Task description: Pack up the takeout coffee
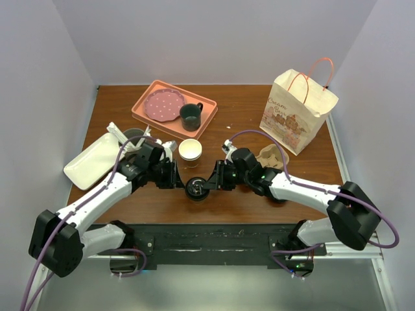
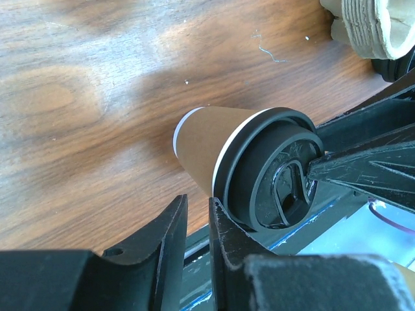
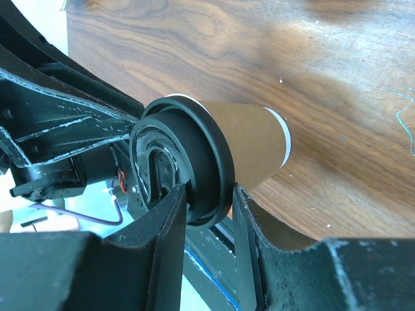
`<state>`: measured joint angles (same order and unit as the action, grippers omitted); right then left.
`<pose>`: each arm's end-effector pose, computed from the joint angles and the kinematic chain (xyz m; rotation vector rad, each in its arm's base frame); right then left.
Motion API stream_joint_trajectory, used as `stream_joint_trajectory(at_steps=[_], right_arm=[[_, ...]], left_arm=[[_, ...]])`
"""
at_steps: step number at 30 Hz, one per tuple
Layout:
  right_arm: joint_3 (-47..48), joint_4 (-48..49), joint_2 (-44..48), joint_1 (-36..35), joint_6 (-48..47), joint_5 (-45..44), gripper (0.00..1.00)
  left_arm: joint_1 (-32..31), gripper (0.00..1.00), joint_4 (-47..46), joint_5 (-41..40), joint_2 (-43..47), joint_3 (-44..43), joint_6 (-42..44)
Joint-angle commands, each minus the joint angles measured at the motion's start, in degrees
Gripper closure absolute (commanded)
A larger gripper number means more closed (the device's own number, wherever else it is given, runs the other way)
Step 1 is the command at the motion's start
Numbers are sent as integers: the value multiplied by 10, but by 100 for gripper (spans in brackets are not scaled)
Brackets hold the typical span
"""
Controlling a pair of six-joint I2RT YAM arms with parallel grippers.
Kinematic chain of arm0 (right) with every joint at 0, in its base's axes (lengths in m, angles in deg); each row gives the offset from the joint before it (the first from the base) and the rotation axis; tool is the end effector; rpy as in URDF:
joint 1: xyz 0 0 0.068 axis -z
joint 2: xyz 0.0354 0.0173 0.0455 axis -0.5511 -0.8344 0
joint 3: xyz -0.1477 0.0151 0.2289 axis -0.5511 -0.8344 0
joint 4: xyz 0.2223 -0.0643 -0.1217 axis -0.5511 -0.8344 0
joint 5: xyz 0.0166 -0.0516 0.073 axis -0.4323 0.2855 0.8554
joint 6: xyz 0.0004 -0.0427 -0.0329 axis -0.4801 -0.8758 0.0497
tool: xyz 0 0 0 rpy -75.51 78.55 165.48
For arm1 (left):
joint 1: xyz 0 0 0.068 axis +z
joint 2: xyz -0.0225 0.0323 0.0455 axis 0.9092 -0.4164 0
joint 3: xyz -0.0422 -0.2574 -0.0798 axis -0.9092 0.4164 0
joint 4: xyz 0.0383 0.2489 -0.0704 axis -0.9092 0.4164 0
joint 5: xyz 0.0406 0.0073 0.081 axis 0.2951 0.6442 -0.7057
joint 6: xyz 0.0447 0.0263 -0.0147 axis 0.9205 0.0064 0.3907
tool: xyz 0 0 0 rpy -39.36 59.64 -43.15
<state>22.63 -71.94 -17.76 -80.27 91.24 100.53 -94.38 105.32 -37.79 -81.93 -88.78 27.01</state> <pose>0.1862 0.2129 0.2058 -0.1286 2.4553 1.1617 0.1859 -0.1160 0.2240 0.0443 2.6423 -0.8249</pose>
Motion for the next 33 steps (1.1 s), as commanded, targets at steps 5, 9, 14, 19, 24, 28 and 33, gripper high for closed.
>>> stream_joint_trajectory(at_steps=[5,9,14,19,24,28,33], right_arm=[[-9,-61,-11,-4,-25,-25,70],[-8,-64,-13,-4,-27,-23,69],[-6,-61,-18,-4,-27,-20,70],[-5,-57,-24,-4,-27,-20,70],[-9,-49,-27,-4,-24,-17,70],[-9,-49,-30,-4,-25,-17,70],[-9,-45,-34,-4,-23,-17,70]], left_arm=[[2,75,-25,33,1,-10,7],[1,73,7,24,4,-48,17],[1,73,-1,28,11,-49,12],[2,73,-28,47,8,-10,1],[1,75,-37,41,-1,10,2],[1,75,-43,36,-6,18,1],[1,75,-40,33,-8,14,5]])
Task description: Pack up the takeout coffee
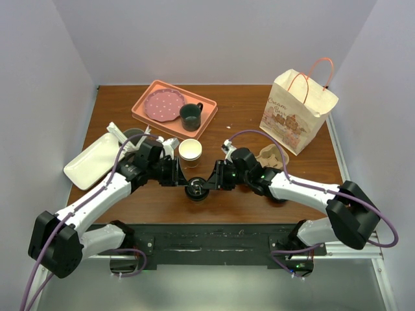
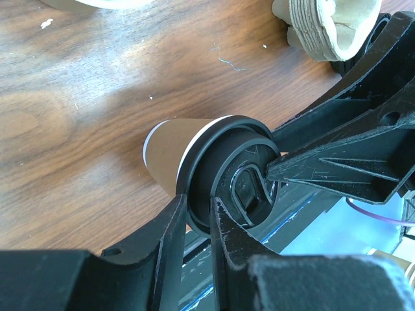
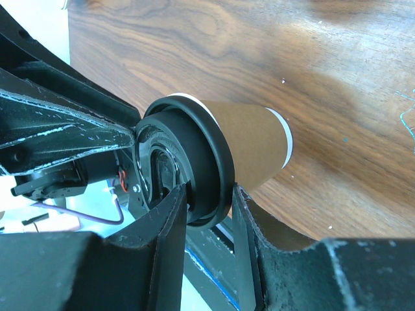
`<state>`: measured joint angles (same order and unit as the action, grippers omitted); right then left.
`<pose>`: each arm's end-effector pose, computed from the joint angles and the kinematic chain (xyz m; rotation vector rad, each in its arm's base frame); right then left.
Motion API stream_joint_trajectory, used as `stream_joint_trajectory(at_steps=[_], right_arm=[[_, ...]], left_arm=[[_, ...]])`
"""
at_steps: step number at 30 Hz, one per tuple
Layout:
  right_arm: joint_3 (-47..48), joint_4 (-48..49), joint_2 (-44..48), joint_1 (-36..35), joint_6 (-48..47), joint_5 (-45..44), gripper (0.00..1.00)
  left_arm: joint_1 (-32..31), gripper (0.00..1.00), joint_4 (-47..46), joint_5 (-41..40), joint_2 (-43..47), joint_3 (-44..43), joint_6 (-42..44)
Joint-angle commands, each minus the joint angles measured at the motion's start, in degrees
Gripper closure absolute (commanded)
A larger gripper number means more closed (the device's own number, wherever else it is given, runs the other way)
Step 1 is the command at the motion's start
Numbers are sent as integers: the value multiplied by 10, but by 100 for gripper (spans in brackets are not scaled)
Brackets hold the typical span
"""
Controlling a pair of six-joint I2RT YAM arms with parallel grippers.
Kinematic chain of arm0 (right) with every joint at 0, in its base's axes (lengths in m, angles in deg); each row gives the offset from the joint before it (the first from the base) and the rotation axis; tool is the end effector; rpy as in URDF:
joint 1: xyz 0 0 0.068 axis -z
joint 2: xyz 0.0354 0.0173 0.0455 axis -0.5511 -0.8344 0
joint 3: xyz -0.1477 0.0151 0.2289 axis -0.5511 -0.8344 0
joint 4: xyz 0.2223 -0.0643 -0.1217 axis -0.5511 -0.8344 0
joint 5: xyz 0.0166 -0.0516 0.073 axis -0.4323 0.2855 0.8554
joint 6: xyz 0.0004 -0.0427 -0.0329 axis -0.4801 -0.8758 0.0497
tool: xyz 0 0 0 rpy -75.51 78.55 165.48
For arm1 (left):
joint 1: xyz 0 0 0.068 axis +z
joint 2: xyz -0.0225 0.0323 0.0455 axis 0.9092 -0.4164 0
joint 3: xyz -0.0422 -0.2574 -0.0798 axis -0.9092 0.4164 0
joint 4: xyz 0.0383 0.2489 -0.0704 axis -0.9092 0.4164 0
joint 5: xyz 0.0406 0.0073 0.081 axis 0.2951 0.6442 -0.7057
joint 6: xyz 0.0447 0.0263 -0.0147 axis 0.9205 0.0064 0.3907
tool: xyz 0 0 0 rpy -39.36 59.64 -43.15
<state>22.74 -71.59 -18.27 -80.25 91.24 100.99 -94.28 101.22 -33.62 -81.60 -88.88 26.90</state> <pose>0.1871 0.2141 0.2046 -0.1333 2.4585 1.1688 0.1893 -0.1202 0.2312 0.0935 2.5721 -0.9440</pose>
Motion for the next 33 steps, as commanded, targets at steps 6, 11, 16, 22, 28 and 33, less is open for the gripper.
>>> stream_joint_trajectory(at_steps=[6,11,16,22,28,33], right_arm=[[-15,-50,-33,-4,-24,-23,71],[-18,-56,-28,-3,-27,-24,71],[-24,-56,-27,-4,-27,-24,71],[-23,-57,-26,-4,-27,-26,71],[-21,-56,-27,-4,-27,-24,71],[-18,-59,-27,-4,-27,-24,71]], left_arm=[[0,75,9,-19,-15,15,13],[0,69,60,-28,-11,-62,35],[0,67,83,-31,-7,-96,42],[0,68,73,-34,-1,-56,37],[0,69,66,-45,-6,-40,35],[0,70,39,-30,-15,-23,33]])
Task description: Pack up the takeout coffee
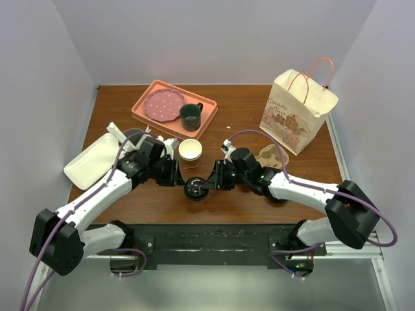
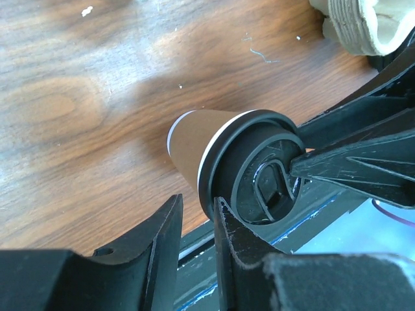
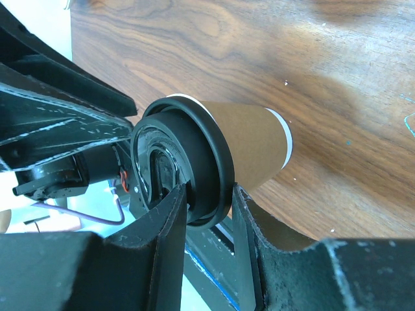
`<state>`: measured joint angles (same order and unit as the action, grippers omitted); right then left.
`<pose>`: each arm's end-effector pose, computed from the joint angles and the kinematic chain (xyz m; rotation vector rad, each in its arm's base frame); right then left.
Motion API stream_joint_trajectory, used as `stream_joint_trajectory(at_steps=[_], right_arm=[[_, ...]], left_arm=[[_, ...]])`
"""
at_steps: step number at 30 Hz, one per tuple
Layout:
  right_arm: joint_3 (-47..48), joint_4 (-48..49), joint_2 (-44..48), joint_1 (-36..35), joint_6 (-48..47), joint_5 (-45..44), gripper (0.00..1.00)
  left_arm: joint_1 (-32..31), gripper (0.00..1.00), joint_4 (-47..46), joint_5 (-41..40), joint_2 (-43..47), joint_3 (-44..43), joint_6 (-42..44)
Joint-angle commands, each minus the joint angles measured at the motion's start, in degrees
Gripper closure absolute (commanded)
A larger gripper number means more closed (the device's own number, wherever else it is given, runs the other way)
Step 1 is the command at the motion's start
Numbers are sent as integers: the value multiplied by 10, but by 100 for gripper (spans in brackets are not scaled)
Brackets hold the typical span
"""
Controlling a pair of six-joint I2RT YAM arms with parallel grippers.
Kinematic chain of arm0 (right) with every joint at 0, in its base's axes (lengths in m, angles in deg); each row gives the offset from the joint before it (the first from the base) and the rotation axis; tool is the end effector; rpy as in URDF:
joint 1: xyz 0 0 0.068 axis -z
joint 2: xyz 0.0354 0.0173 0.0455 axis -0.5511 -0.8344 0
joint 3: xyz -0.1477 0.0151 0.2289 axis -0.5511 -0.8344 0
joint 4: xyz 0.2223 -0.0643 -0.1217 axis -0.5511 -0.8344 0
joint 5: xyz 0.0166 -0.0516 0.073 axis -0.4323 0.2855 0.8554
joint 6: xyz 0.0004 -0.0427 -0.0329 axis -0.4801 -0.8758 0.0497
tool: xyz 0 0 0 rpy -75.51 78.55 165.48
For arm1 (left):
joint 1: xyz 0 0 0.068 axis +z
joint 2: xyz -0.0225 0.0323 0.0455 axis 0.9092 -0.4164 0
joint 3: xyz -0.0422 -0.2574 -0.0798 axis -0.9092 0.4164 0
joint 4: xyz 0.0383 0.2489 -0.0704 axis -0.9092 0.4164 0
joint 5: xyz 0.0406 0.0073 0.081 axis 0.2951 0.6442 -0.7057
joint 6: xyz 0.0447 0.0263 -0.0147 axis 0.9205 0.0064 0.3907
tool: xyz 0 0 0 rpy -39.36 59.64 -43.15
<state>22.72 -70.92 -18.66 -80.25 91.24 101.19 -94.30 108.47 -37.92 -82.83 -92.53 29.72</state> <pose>0.1879 0.2151 0.2037 -0.1364 2.4548 1.1752 0.1905 -0.1181 0.2378 0.1025 2.6356 -0.8039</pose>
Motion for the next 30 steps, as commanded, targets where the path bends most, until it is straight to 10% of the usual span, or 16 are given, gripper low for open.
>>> stream_joint_trajectory(at_steps=[1,22,30], right_arm=[[-17,-65,-24,-4,-27,-26,71],[-56,-65,-54,-3,-48,-46,74],[81,-170,-107,-2,-193,-36,68]], left_arm=[[0,69,-38,18,-4,17,4],[0,69,0,-74,-56,74,-44],[-1,65,-21,36,26,107,-100]])
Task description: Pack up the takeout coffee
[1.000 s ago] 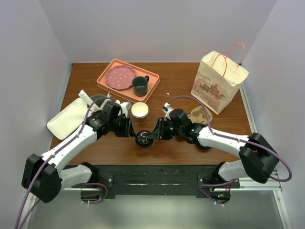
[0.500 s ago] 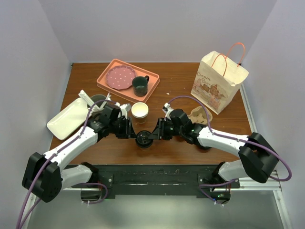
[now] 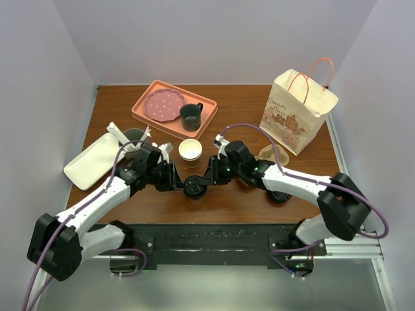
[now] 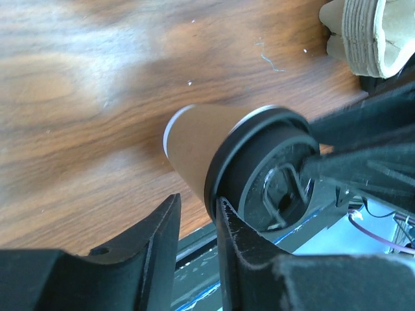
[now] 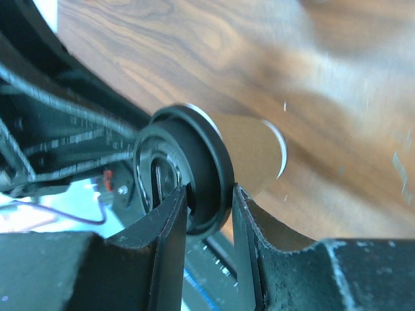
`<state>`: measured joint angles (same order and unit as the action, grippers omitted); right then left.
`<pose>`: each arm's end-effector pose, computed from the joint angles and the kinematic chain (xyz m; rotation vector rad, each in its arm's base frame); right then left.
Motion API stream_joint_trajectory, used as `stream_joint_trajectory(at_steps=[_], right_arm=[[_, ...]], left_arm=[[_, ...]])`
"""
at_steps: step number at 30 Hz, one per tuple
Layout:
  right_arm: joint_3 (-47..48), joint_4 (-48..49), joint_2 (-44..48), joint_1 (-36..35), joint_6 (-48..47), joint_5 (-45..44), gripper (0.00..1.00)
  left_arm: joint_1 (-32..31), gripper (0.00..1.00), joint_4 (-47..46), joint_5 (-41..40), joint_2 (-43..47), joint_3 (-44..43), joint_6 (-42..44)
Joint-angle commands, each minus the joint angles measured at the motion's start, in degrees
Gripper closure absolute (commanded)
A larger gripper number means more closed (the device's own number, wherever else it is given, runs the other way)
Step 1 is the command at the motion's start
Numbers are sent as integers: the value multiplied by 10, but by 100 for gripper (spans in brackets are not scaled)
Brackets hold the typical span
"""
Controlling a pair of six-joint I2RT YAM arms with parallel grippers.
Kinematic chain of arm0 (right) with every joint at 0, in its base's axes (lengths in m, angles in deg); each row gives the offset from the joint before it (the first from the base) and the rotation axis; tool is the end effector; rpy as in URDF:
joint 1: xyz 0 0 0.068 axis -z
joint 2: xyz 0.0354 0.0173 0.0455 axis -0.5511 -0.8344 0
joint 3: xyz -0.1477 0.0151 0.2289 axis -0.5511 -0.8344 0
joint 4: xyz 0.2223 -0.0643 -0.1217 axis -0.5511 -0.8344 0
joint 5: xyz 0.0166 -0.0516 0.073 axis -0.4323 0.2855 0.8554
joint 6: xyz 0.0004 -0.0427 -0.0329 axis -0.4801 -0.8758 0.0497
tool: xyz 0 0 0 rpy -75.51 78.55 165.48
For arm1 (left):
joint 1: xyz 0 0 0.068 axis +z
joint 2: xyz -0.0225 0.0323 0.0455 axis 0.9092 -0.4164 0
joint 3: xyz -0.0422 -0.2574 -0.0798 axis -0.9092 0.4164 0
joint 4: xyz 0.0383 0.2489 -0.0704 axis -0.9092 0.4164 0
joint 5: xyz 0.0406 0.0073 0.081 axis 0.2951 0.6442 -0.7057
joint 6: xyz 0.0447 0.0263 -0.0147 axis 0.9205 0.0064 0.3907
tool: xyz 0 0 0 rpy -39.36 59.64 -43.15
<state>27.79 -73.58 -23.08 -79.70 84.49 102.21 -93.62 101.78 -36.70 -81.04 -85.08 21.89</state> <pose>0.2025 0.2274 0.2066 -0.2727 2.4507 1.1177 0.1827 -0.1117 0.2110 -0.0797 2.6487 -0.8782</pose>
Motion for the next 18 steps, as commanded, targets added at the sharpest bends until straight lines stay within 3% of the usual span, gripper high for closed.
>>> stream_joint_trajectory(at_steps=[1,6,9,13,18], right_arm=[[50,-159,-71,-8,-145,-47,67],[102,-186,-90,-7,-178,-42,61],[123,-194,-92,-7,-177,-34,52],[161,-203,-77,-5,-162,-30,40],[199,-228,-51,-3,-120,-54,34]], left_arm=[[-8,64,68,21,13,18,-19],[-8,61,87,26,16,4,-15],[-8,57,89,24,22,-3,-17],[-8,54,119,4,20,-47,-7],[-7,51,156,-40,16,-97,6]])
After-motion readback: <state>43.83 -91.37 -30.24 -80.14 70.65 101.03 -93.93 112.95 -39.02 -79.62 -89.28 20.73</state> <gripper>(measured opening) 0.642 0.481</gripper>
